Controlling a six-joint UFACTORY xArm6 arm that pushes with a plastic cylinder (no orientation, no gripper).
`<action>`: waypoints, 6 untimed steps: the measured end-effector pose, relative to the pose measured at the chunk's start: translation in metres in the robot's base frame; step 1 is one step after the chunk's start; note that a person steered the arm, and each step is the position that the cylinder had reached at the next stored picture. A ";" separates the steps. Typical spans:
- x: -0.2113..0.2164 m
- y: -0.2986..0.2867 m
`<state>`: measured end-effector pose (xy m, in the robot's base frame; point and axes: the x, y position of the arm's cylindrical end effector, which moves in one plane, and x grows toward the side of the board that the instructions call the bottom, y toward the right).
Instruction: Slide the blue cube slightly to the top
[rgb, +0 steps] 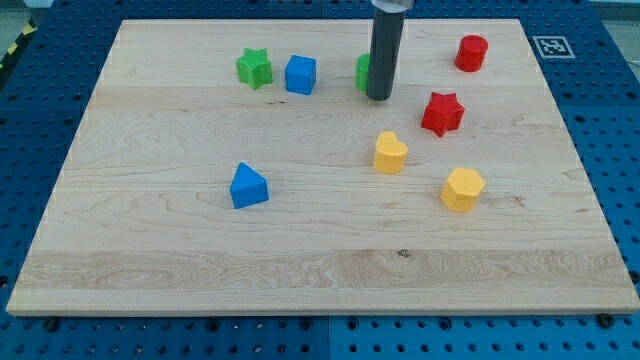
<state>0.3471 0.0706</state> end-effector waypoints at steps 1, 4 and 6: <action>0.000 -0.024; 0.005 -0.065; 0.005 -0.096</action>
<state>0.3518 -0.0257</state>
